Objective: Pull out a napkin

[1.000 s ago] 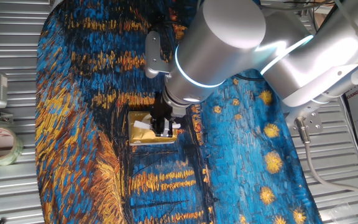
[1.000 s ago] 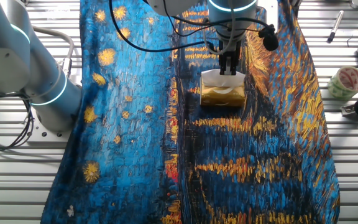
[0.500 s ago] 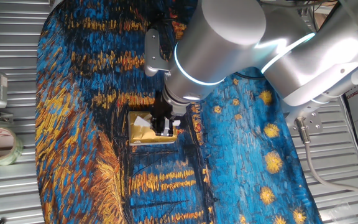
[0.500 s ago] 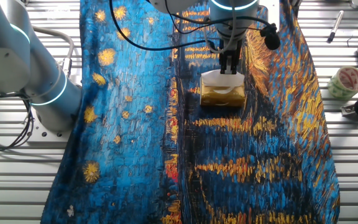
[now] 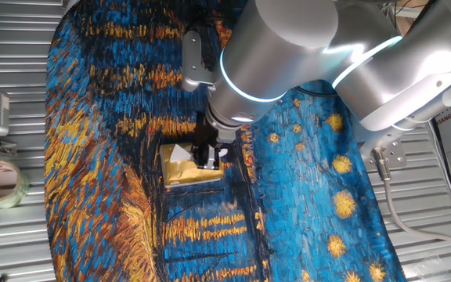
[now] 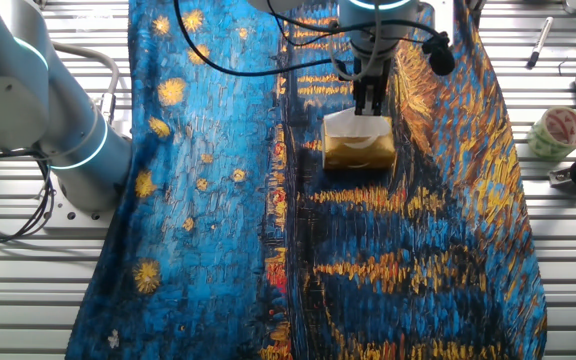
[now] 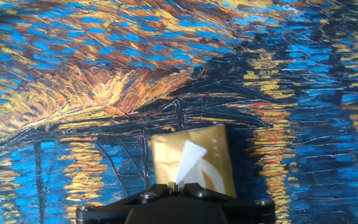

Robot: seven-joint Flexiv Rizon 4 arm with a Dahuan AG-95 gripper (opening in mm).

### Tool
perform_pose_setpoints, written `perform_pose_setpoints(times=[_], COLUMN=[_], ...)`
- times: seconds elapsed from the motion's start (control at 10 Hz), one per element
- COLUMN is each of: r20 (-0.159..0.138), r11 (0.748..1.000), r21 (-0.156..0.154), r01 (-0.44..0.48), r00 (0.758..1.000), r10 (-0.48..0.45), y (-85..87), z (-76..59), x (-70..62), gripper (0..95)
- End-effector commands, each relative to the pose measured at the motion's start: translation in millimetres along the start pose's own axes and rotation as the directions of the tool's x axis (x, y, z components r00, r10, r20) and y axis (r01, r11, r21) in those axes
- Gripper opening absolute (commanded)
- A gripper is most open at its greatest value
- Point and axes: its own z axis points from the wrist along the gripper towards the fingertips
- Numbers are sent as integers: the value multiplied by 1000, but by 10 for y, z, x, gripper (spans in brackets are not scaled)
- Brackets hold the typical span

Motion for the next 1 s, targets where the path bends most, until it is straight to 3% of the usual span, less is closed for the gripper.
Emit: perform_pose_setpoints(times=[0.1, 1.0], r20=[3, -5], r11=[1000, 1000], r21=[0, -4], r01=[-1, -4], r00=[1000, 1000], r10=[1, 4], y=[-1, 10], z=[10, -76], x=[4, 3], gripper=[0, 0])
